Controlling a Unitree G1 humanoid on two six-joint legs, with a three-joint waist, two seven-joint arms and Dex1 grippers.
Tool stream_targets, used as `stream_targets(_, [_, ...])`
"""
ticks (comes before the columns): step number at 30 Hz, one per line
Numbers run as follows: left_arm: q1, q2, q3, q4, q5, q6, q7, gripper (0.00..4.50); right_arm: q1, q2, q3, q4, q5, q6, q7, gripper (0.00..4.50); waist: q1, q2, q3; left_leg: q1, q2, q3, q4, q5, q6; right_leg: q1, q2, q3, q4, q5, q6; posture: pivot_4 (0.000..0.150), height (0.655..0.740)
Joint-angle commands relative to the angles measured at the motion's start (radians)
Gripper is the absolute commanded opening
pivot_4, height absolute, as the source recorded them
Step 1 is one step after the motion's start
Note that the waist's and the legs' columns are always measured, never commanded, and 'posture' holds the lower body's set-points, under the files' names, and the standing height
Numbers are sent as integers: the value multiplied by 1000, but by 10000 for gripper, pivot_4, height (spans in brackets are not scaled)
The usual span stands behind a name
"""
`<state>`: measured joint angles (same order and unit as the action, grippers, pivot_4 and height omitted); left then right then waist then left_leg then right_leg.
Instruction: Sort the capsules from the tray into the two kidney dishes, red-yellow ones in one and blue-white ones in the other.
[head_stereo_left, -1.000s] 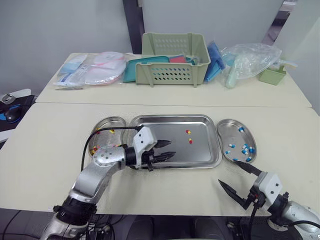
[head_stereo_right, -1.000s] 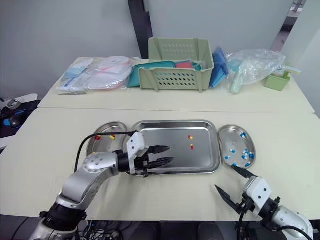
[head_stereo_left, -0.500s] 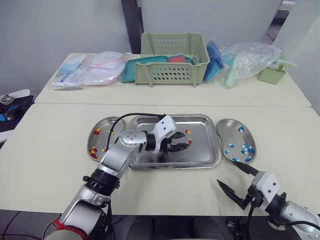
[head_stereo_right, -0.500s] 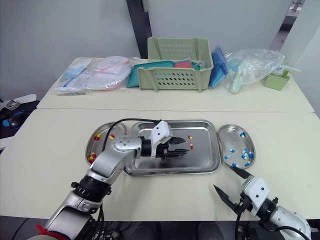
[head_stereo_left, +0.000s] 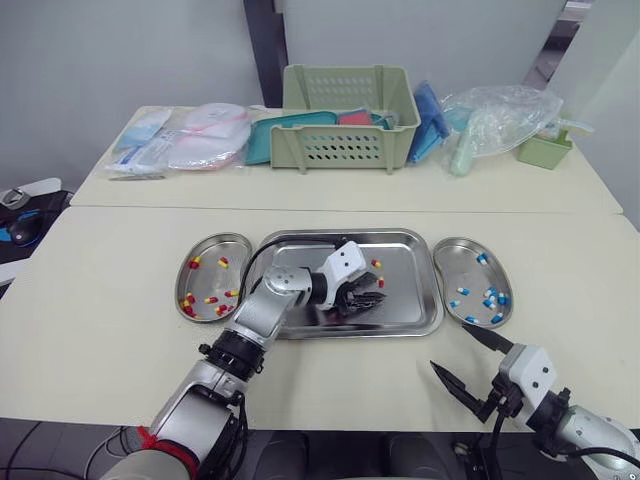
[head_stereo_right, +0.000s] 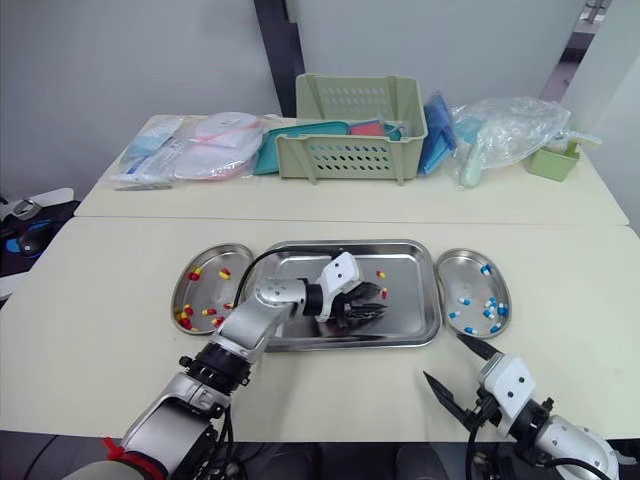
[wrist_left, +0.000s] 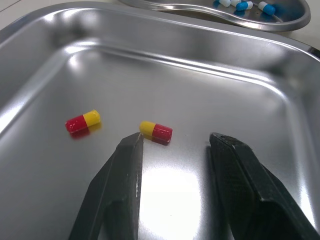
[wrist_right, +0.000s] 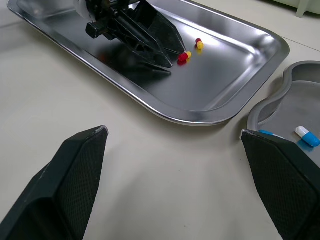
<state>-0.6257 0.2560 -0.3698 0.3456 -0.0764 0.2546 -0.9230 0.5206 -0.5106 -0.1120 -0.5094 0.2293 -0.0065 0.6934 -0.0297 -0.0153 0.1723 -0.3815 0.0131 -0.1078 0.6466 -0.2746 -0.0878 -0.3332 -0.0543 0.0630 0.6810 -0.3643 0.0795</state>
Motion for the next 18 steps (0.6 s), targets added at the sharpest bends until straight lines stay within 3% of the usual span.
stream_targets(1, [-26, -27, -11, 37, 29, -43, 13, 21345, 1, -1, 4, -50, 5, 9, -13, 45000, 0, 0, 0, 0, 0, 0, 0, 0, 0, 0, 0, 0, 0, 0, 0, 1500, 7400])
stream_targets(14, [-53, -74, -8, 149, 67, -105, 4, 21345, 4, -5, 9, -103, 8, 63, -36, 45000, 0, 0, 0, 0, 0, 0, 0, 0, 0, 0, 0, 0, 0, 0, 0, 1500, 7400])
stream_targets(18, [-54, -79, -11, 166, 73, -114, 0, 12528, 5, -4, 7, -121, 10, 83, -41, 45000, 0, 0, 0, 0, 0, 0, 0, 0, 0, 0, 0, 0, 0, 0, 0, 1500, 7400])
